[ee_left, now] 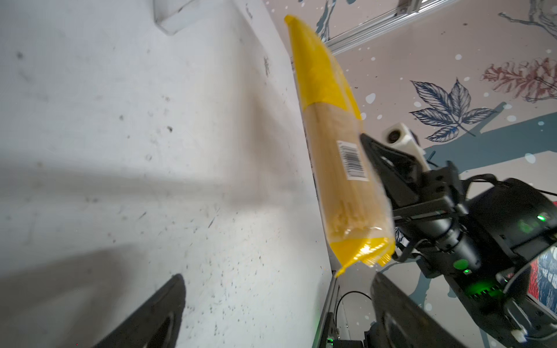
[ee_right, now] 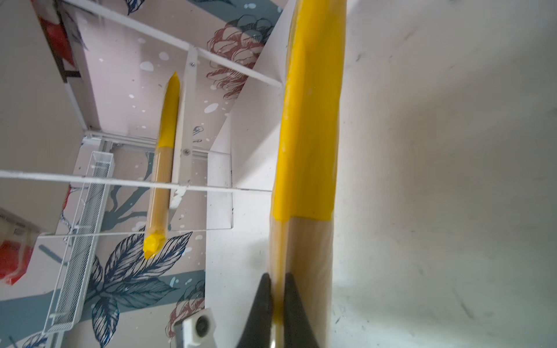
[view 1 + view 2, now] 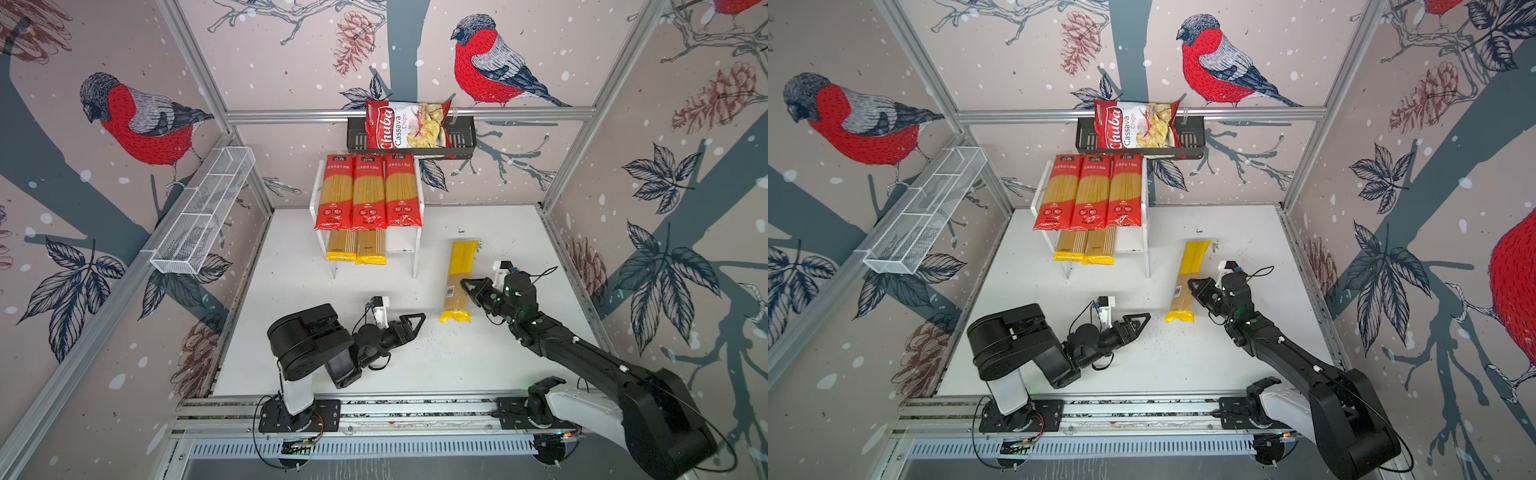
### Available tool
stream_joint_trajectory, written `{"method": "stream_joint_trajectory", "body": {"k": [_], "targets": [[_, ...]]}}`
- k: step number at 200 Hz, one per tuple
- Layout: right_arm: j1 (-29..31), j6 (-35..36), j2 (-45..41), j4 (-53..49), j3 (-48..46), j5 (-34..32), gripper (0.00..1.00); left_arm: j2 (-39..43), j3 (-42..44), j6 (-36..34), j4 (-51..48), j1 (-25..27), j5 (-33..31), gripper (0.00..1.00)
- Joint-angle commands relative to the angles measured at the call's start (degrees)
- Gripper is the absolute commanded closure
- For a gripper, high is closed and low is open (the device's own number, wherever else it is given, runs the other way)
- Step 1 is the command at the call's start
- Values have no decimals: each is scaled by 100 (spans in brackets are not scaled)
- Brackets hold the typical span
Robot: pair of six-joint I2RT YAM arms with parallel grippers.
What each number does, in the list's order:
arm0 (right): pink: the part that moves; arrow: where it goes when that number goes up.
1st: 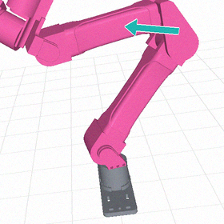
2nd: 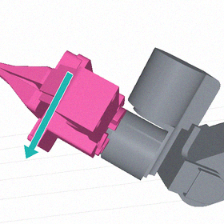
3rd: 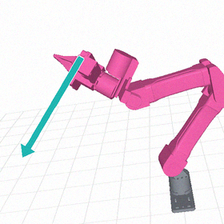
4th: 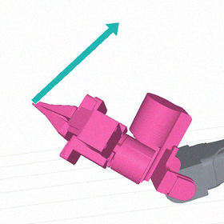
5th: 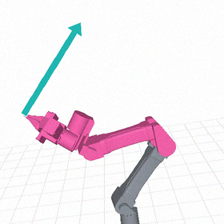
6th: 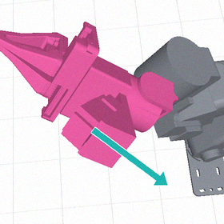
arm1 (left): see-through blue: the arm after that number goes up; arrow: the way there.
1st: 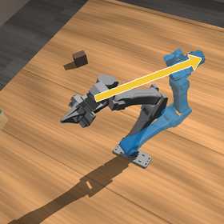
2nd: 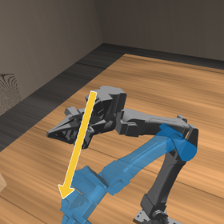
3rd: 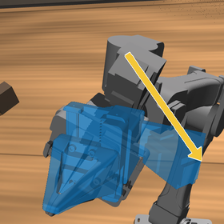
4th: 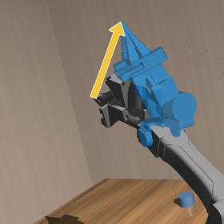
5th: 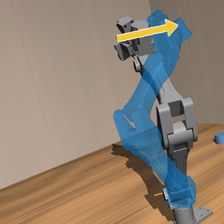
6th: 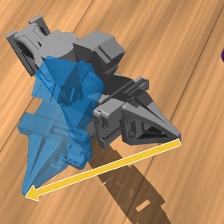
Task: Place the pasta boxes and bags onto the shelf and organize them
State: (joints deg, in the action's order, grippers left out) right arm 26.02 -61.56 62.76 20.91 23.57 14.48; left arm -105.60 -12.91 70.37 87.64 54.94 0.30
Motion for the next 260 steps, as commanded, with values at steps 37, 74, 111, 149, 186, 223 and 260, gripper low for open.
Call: {"method": "stream_joint_trajectory", "body": {"k": [37, 74, 111, 149, 186, 223, 260], "targets": [[290, 564, 173, -474, 514, -841, 95, 638, -162, -355, 277, 60, 34, 7], [599, 1083, 415, -1874, 1139, -1911, 95, 1393, -509, -1191, -1567, 117, -138, 6], [681, 828, 426, -2073, 1351, -1893, 95, 1824, -1157, -2940, -3279, 644, -954, 6], [686, 601, 556, -2119, 1624, -1463, 95, 2139, -1464, -4391, -4096, 1054, -1919, 8], [710, 231, 598, -2023, 1642, -1106, 95, 1977, -1805, -5777, -4430, 1509, -2703, 8], [845, -37, 562, -1924, 1649, -906, 95, 1586, -2164, -6790, -4545, 1791, -3252, 4], [973, -195, 561, -1837, 1625, -803, 96, 1360, -2476, -7423, -4671, 1792, -3417, 5]]}}
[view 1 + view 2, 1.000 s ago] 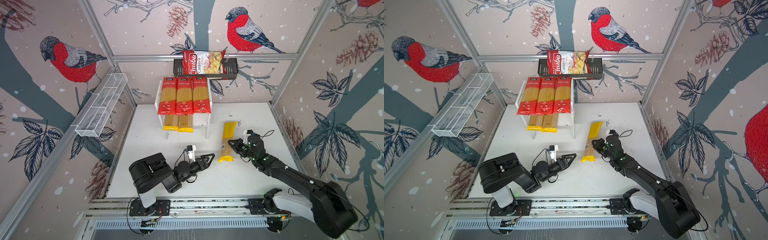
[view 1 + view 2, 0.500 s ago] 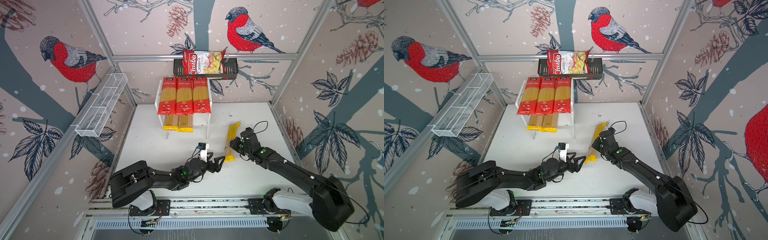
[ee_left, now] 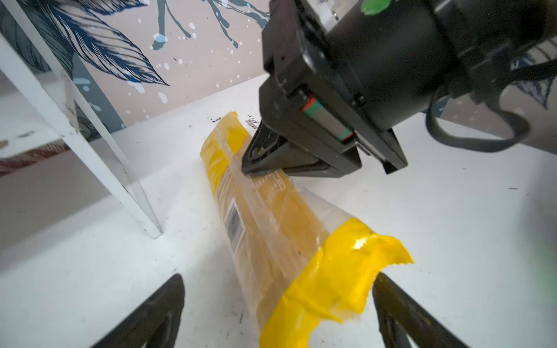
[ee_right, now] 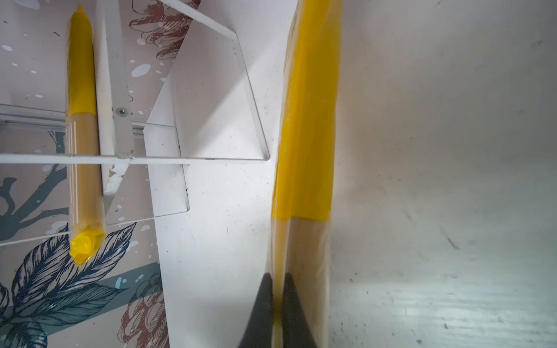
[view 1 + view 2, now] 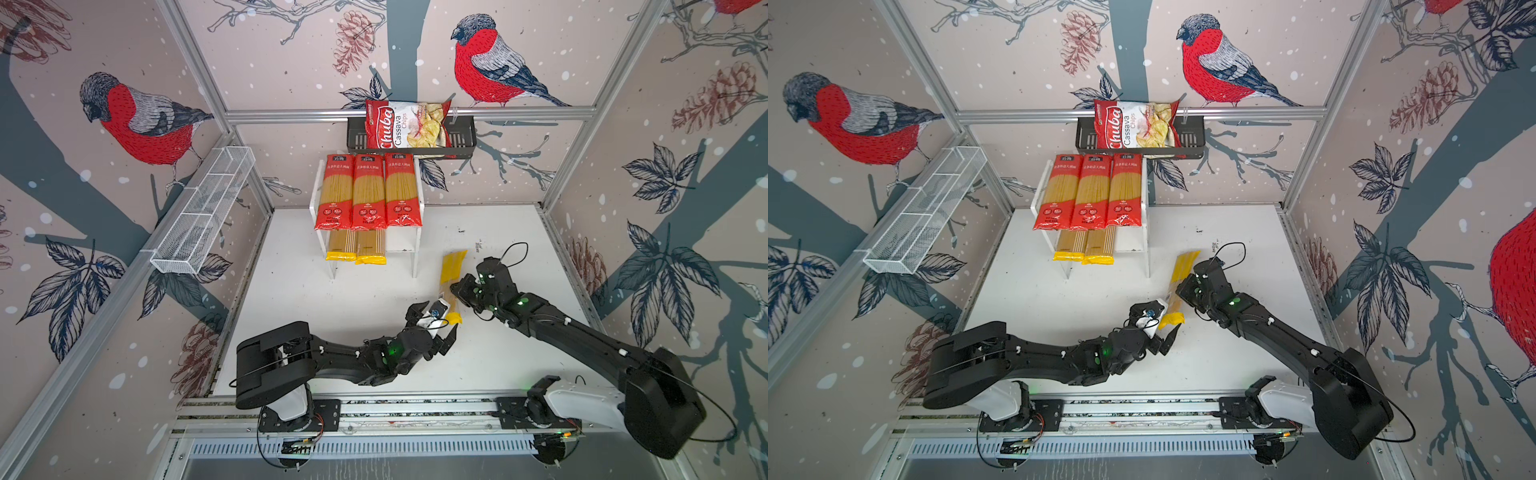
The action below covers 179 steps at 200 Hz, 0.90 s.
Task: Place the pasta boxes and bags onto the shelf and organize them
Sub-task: 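Grasp the pack's near end with the left gripper while the right gripper holds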
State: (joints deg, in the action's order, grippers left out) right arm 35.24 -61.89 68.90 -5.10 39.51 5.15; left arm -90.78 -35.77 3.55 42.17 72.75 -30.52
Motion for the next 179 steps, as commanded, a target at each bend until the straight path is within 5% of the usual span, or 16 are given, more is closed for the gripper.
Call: {"method": "stream_joint_trajectory", "body": {"k": [1, 79, 179], "targets": [[47, -164, -57, 765, 31, 133, 96, -132, -201, -755, -132, 15, -342, 5], [197, -247, 26, 893, 49, 232, 96, -502, -505, -1504, -362, 62, -1147, 13], [311, -314, 130, 1072, 47, 303, 95, -492, -523, -1435, -291, 57, -1195, 30]]}}
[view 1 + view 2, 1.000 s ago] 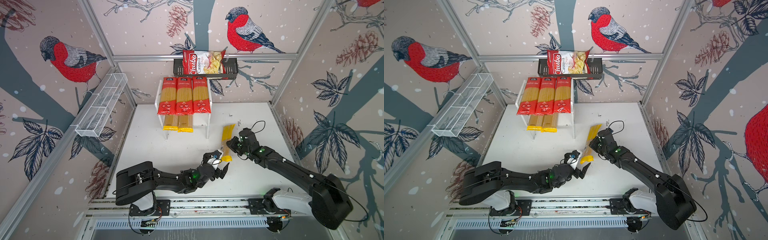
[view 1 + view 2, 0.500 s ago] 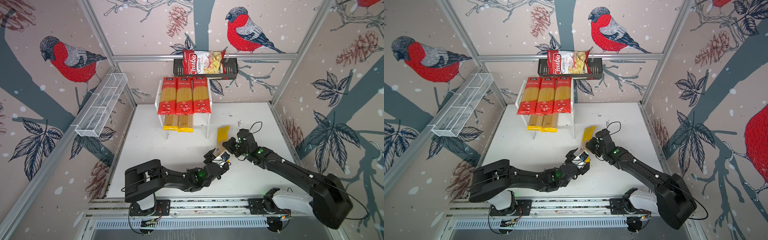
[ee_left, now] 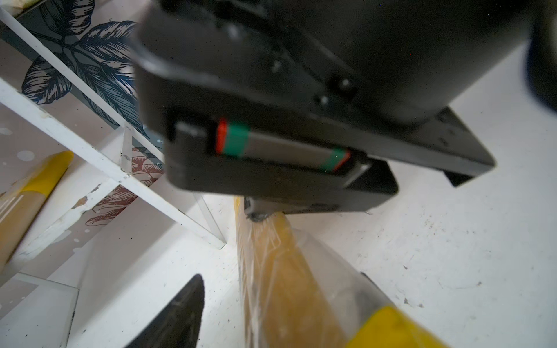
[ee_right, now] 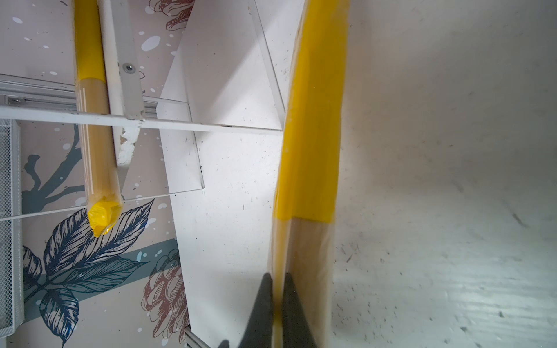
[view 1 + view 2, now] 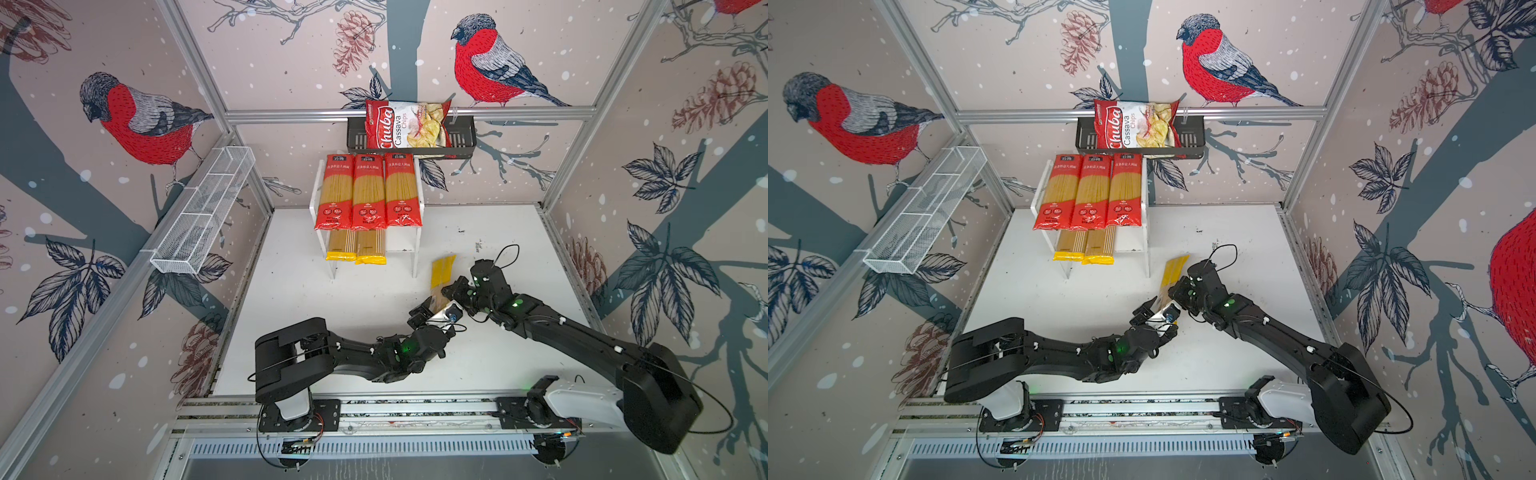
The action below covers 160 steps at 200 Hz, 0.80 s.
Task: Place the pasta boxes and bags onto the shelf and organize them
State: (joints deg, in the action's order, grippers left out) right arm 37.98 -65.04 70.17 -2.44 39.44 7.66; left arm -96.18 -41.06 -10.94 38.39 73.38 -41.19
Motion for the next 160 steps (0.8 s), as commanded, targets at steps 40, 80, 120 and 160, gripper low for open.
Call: {"method": "stream_joint_trajectory", "body": {"k": [40, 80, 120, 160], "targets": [[62, -28, 85, 894, 63, 112, 95, 57, -3, 161, 72, 5, -117, 43], [66, -54, 137, 973, 68, 161, 94, 58, -34, 285, 52, 0, -87, 53], [66, -58, 137, 1025, 75, 209, 94, 73, -56, 307, 39, -4, -83, 63], [61, -53, 329, 1061, 96, 245, 92, 69, -130, 488, -91, -7, -24, 68]]}}
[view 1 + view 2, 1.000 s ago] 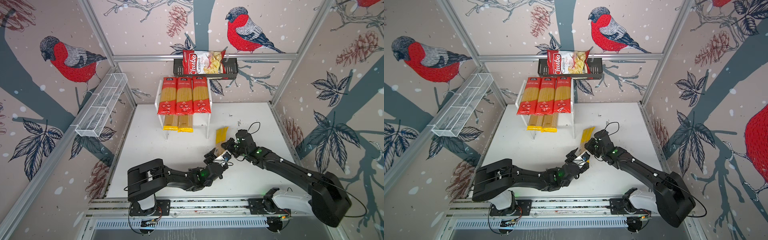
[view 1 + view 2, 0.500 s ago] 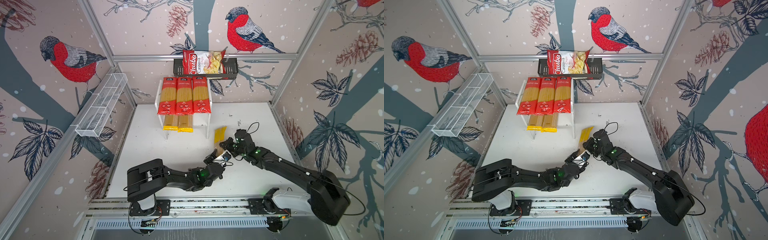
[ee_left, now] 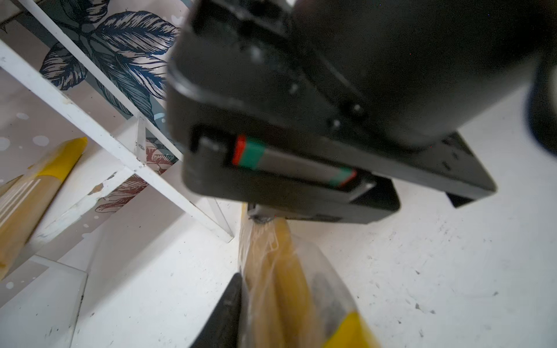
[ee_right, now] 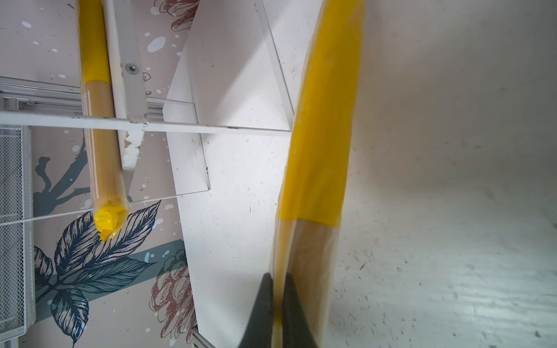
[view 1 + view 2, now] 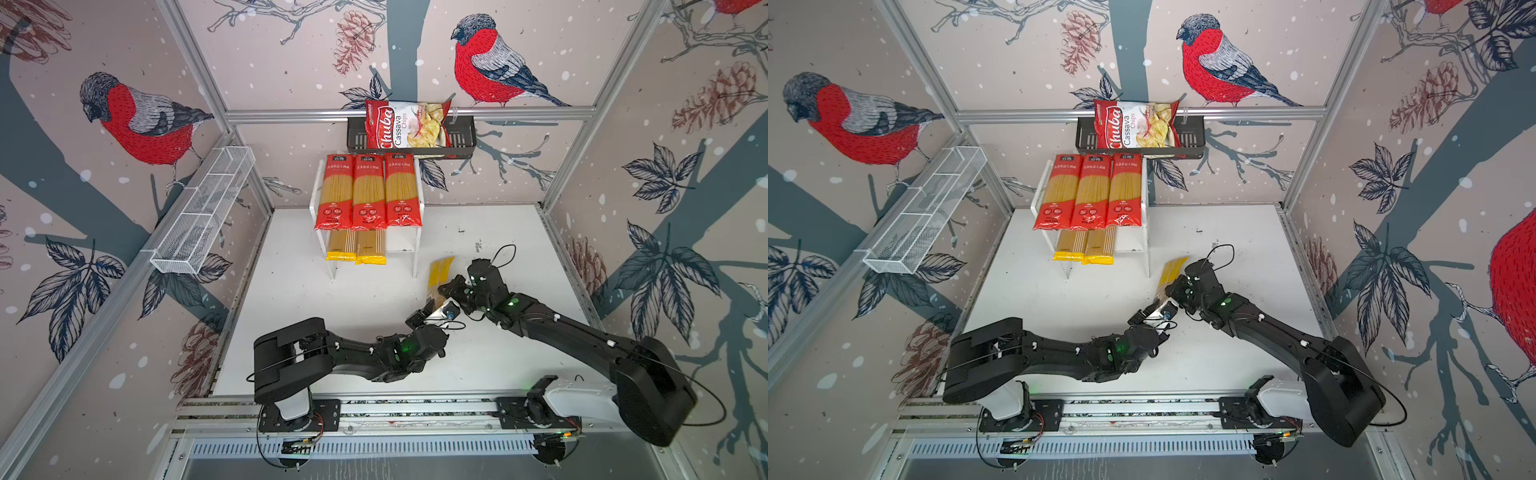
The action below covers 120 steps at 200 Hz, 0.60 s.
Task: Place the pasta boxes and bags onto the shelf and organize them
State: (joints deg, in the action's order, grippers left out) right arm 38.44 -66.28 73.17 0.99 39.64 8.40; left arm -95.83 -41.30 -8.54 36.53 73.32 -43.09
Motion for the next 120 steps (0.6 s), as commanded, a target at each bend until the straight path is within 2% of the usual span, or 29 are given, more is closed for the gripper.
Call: {"method": "stream_joint_trajectory", "body": {"k": [1, 46, 85, 120], "targets": [[15, 71, 30, 722, 74, 175, 91, 32, -106, 256, 93, -1, 168, 69], [0, 121, 46, 727, 72, 175, 83, -73, -390, 652, -438, 2, -9, 78], [-85, 226, -67, 659, 70, 179, 68, 35, -471, 1157, -788, -34, -76, 82], [-439, 396, -408, 399, 80, 188, 56, 275, -504, 1708, -1070, -99, 48, 89]]}}
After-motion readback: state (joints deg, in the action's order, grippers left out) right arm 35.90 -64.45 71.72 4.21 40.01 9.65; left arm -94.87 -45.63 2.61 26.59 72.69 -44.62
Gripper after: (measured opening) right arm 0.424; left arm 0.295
